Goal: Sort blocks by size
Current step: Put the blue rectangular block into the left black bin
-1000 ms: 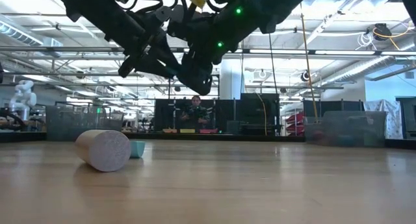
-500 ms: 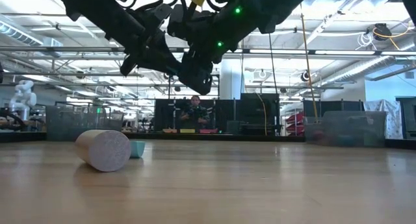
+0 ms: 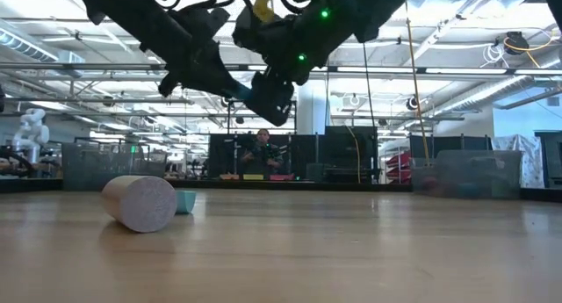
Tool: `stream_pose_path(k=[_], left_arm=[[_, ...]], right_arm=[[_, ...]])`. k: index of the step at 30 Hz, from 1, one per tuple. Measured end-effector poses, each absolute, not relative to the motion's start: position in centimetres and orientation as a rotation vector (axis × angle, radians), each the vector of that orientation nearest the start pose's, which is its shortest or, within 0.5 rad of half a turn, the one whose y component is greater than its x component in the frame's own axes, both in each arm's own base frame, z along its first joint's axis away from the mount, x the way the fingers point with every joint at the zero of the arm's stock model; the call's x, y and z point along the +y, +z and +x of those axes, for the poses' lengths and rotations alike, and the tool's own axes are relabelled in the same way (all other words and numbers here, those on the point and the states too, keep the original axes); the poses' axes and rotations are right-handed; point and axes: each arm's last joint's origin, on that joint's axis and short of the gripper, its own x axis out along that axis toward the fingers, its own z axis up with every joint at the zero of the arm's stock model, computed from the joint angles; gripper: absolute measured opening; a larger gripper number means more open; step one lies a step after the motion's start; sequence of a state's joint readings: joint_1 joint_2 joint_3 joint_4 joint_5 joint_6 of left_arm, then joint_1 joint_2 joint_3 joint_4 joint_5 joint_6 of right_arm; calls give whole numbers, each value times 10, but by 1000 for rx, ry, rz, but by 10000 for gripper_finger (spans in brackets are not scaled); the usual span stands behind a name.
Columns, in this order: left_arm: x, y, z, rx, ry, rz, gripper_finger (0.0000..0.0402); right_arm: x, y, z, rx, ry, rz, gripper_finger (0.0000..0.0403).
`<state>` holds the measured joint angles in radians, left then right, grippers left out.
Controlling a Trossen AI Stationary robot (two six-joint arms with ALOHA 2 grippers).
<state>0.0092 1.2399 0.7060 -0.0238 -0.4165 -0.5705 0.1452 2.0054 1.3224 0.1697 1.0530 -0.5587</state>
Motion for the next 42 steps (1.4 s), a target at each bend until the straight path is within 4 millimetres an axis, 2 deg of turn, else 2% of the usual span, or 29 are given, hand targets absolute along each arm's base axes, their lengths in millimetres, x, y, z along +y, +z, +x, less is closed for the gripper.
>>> stream_pose_path(k=[5,11,17,21,27,34,37,42], left_arm=[[15,239,239,428,628,-404,60],[16,250,217,432,686,-425,60],[18,253,193,491,778,-413,60],[20,246,168,585,954,-383,60],[22,238,138,679,1189,-365,60],[22,235,130,691,1265,-391,60],[22,234,130,703,1271,-385,64],[23,233,130,709,1287,-394,139]], right_arm=[[36,194,420,736,-713,-733,176],[30,199,408,792,-584,-568,205],[30,194,399,888,-509,-512,203],[37,186,394,946,-386,-385,197],[51,166,382,981,-309,-363,194],[51,153,372,1010,-335,-312,194],[54,152,371,1007,-276,-272,194],[64,157,378,935,-87,-222,194]])
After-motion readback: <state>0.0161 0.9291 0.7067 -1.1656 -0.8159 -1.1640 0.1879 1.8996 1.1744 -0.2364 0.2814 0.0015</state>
